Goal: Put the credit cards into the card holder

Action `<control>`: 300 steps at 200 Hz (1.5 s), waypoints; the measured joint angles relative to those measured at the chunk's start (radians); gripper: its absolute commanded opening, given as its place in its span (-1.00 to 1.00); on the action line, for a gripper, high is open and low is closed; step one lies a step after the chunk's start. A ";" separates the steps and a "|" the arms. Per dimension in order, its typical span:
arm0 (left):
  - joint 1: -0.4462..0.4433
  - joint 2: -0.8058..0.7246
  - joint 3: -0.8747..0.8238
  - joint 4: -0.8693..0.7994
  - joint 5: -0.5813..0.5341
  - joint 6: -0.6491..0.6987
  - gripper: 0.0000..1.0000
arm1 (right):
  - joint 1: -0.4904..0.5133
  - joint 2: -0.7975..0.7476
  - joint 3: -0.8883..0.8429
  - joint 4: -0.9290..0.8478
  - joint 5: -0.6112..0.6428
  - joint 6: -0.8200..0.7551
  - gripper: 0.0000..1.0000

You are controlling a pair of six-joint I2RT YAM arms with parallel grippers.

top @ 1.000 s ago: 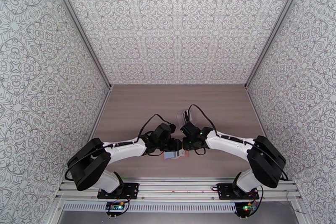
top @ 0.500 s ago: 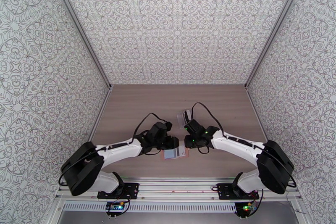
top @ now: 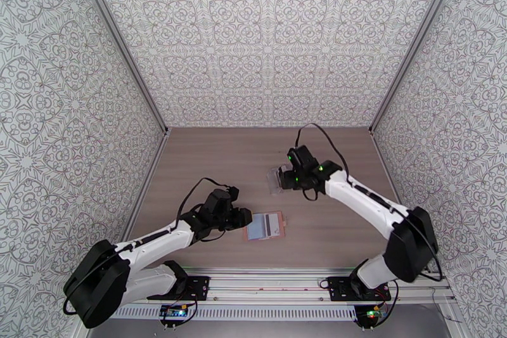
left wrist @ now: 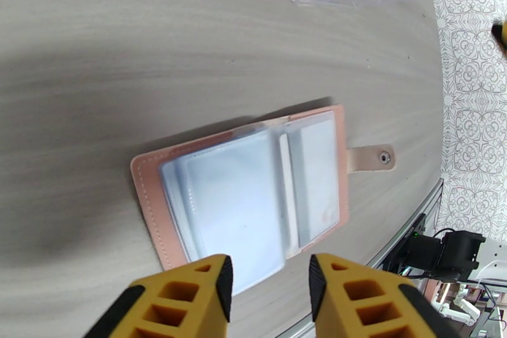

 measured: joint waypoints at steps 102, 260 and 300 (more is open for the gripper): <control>0.000 0.050 -0.004 0.004 0.001 0.000 -0.18 | -0.048 0.356 0.326 -0.136 -0.002 -0.150 0.24; -0.010 0.087 -0.004 0.029 0.000 0.004 -0.18 | -0.069 0.407 0.385 -0.180 -0.027 -0.191 0.24; -0.022 0.087 -0.004 0.029 0.000 0.004 -0.17 | -0.069 0.407 0.385 -0.181 -0.027 -0.194 0.24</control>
